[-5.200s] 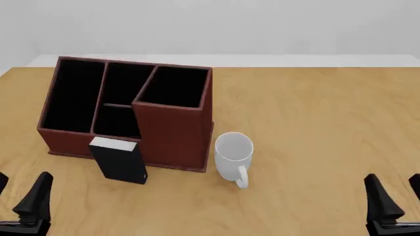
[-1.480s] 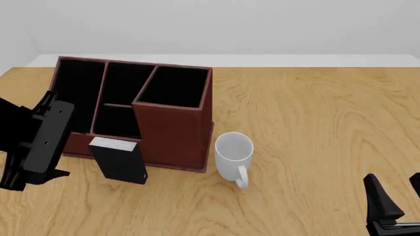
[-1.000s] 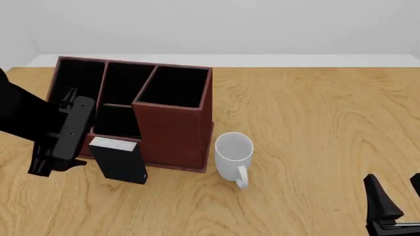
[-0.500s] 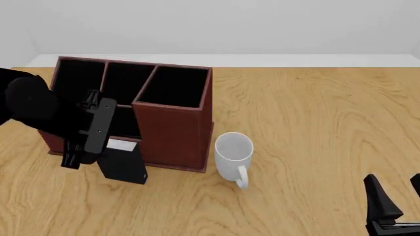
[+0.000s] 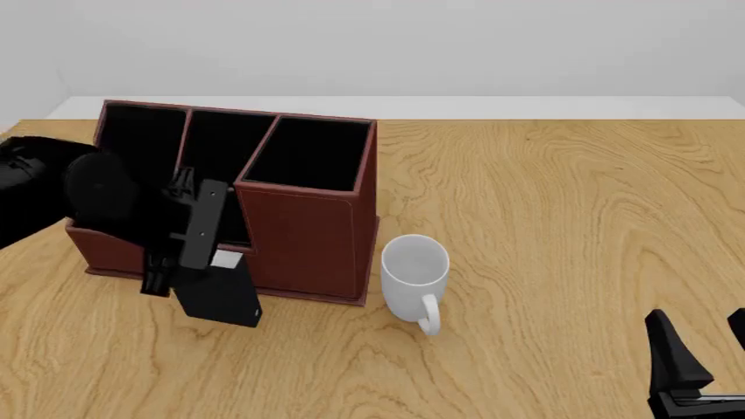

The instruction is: Pick up the book and place it in the front compartment of the caddy.

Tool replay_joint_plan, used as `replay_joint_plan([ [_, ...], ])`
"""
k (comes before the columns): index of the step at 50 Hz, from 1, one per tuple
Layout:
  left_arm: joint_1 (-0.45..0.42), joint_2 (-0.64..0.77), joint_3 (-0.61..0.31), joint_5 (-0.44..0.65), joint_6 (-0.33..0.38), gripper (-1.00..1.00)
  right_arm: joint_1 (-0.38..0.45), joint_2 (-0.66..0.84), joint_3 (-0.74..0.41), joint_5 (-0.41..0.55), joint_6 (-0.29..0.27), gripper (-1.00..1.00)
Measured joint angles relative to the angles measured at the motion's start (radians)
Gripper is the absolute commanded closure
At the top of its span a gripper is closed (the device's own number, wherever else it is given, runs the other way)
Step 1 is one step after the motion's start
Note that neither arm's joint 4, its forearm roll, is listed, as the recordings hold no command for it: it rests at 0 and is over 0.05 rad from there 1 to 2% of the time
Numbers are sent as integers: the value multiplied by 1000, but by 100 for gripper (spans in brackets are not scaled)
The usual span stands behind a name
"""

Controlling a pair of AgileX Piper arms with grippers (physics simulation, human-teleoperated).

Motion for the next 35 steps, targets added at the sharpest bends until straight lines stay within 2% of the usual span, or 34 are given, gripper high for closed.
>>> replay_joint_plan([
  [32,-17,73,66,-96,-82,-100,5,8,1,-5,-7,-100],
  [33,-18,74,67,-96,-86,100,5,8,1,-6,-7,-100],
  [35,-23,73,69,-98,-97,100,5,9,1,-6,-7,-100],
])
